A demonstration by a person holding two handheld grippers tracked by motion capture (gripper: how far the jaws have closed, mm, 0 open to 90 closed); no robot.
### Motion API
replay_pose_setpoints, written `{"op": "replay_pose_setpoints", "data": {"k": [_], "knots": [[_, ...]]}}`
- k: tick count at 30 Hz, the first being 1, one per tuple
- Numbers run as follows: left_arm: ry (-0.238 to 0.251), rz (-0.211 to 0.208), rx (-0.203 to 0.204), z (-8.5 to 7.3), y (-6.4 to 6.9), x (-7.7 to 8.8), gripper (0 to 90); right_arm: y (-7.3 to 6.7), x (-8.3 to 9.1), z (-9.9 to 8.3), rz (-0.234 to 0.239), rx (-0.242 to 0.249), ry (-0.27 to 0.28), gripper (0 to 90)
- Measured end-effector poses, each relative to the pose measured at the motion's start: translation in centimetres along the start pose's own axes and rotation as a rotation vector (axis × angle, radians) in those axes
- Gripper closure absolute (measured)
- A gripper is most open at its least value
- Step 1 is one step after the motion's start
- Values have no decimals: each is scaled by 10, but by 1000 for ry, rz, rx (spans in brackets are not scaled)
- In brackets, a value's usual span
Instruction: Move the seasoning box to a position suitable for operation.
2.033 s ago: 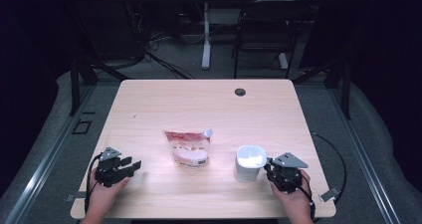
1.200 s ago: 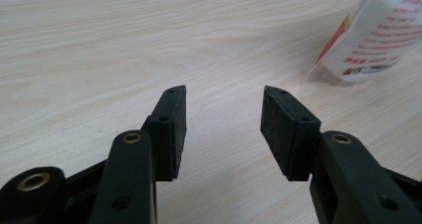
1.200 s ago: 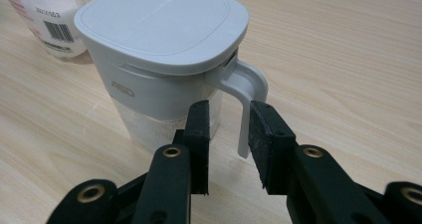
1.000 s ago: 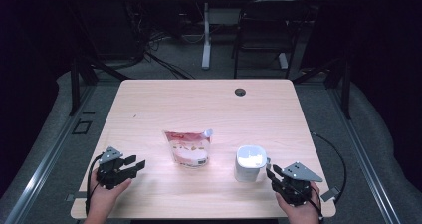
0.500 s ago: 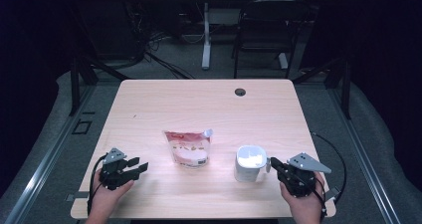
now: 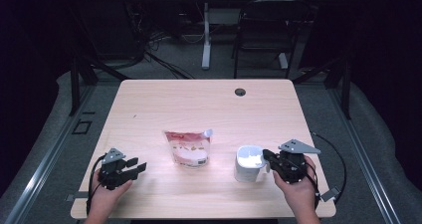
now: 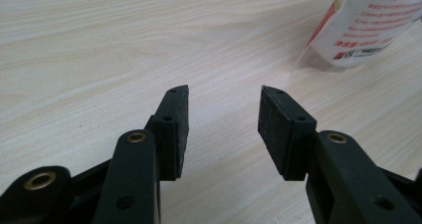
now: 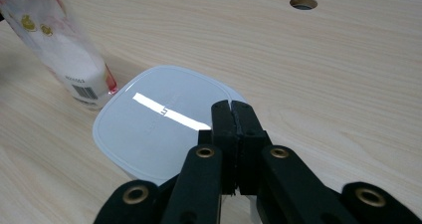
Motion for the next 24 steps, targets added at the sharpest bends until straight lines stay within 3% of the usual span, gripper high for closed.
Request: {"op": "replay_pose_setpoints", "data": {"k": [5,12,24], "knots": [[0,5,6,-1,-2,0,552,-1,-2,2,-4,6,-16,900],[-9,8,8,-1,-3,0,552,3,-1,2,32,-43,-18,900],[-19,12,4,-2,-3,0,552,6,1,1,54,-74,-10,900]]}}
Point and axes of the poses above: each handheld gripper's, and its own axes: x roughly backward along the jaws, z roughly out of its top, y roughly to its right, the point moved 6 cm from there along -x, roughly forward along the jaws, and after that the axes turned 10 degrees about z, right-handed, at the moved point
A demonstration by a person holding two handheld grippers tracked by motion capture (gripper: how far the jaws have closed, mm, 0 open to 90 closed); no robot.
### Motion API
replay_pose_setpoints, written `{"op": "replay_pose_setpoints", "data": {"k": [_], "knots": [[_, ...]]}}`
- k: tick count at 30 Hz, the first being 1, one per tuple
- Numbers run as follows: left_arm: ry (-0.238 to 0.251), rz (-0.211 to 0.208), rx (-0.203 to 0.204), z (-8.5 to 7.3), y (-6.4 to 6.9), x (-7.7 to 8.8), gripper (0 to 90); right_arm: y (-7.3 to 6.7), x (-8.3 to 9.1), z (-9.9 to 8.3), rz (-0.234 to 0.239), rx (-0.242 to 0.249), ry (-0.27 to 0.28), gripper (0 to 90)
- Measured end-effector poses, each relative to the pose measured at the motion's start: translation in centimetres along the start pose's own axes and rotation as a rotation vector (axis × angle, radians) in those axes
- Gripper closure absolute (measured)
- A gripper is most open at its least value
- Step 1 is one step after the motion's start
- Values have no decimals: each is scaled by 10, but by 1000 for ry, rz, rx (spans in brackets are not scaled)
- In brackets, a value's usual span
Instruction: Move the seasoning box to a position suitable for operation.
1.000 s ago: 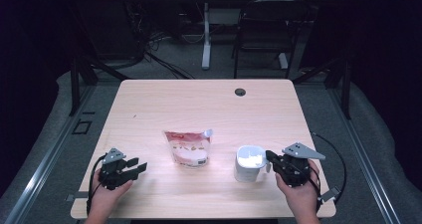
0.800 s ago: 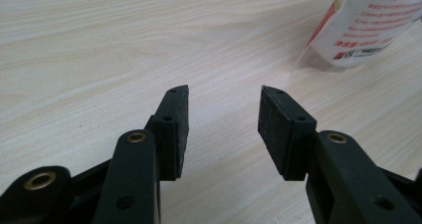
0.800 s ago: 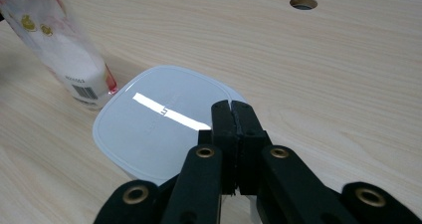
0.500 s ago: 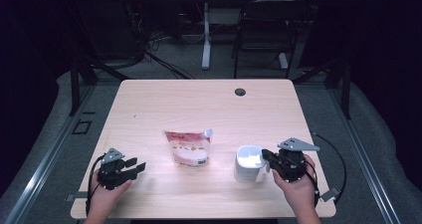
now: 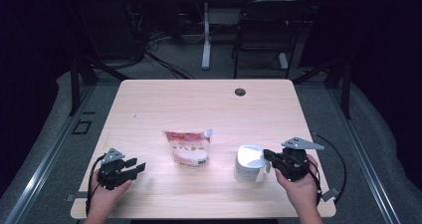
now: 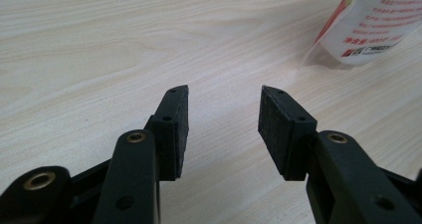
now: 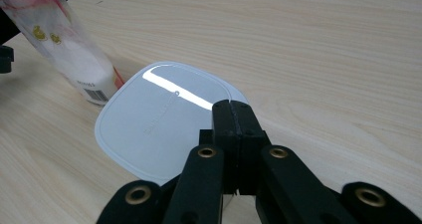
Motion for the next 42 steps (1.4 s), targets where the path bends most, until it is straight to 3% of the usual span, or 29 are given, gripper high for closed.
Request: {"op": "replay_pose_setpoints", "data": {"k": [24,42], "knots": [[1,6,6,-1,-1,-2,551,10,4,-5,53,-96,57,900],[-4,6,3,-2,-1,-3,550,12,4,-6,66,-115,63,900]]}}
Point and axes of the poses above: each handheld gripper's, and its own axes: x roughly backward along the jaws, z roughly out of its top, y roughly to its right, the point moved 6 cm from there along -x, roughly forward along the jaws, and after that the axes turned 10 degrees about z, right-handed, at the moved point
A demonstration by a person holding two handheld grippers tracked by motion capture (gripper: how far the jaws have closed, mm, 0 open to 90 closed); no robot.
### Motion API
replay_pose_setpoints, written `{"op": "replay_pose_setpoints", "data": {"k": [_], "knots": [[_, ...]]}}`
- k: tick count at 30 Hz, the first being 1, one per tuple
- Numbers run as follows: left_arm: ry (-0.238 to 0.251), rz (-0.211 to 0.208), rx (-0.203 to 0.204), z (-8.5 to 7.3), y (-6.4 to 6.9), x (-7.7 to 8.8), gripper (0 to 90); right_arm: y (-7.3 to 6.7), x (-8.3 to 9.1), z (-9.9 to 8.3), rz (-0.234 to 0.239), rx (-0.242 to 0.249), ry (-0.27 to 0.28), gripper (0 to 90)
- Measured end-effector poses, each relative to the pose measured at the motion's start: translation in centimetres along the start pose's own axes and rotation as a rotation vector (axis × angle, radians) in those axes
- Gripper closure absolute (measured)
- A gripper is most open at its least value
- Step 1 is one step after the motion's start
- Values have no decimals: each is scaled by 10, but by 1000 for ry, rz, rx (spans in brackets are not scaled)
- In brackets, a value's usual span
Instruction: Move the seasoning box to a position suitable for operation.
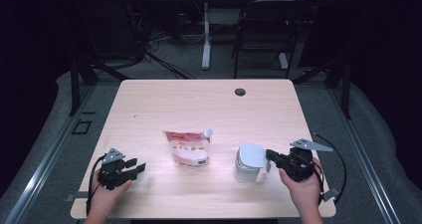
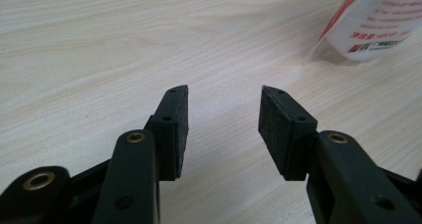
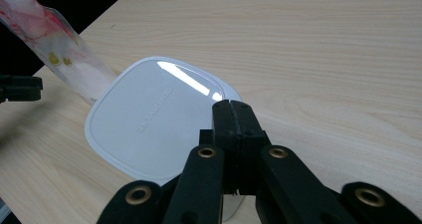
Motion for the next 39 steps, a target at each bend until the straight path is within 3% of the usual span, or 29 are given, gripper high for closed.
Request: {"op": "replay_pose_setpoints", "data": {"k": [21,27,34,39], "knots": [[-3,1,-4,0,0,0,550,2,1,-1,10,-14,13,900],[-1,0,-3,0,0,0,550,6,1,-5,-16,-19,-5,900],[-2,1,-2,0,0,0,549,10,1,-7,4,-61,6,900],[-1,0,-1,0,0,0,549,11,0,-8,5,-63,6,900]]}}
Point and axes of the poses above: each handheld gripper's, and its own axes: x roughly backward along the jaws, z roughly out of its top, y roughly to its right, the point moved 6 cm from there along -x, roughly forward along the jaws, and after that the axes turned 10 degrees about z, right-handed, at the moved point
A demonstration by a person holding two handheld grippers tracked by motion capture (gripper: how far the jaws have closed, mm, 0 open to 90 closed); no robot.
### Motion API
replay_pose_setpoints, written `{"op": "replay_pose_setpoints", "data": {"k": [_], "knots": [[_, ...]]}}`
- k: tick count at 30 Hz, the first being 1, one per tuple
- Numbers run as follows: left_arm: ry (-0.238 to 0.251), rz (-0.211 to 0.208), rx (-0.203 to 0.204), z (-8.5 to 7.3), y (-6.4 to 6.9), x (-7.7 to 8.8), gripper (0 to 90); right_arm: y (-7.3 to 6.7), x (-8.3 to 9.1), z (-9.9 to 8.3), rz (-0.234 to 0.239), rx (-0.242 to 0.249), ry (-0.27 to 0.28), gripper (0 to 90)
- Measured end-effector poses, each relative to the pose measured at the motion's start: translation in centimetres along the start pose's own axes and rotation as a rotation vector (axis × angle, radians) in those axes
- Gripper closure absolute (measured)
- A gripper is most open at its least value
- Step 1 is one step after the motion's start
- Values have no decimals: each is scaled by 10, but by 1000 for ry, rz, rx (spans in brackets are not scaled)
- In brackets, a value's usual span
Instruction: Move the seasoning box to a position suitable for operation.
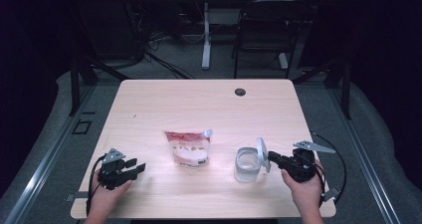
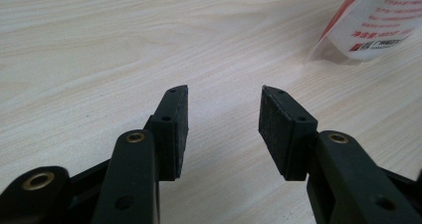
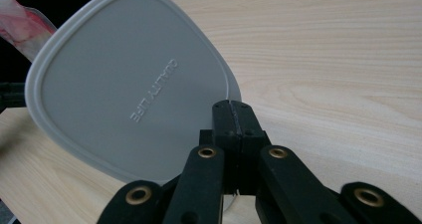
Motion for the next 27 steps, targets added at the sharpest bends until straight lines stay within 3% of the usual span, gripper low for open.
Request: {"op": "replay_pose_setpoints", "data": {"k": [7,14,18,21,27], "knots": [[0,0,-1,0,0,0,549,4,-2,-4,8,-26,0,900],[6,4,1,1,0,1,548,11,-3,-9,48,-89,22,900],[3,-1,-1,1,-1,1,545,13,-1,-10,26,-77,31,885],[10,0,3,1,-1,1,543,14,2,-10,-16,-49,42,871],[10,0,1,1,-1,2,542,11,6,-22,-57,-6,11,840]]}}
Point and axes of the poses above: each handheld gripper's, and its own axes: x roughly backward along the jaws, z roughly out of its top, y roughly to its right, the point moved 6 cm from there along -x, roughly forward along the jaws, and after that the axes turned 10 degrees about z, right-handed, at the moved point
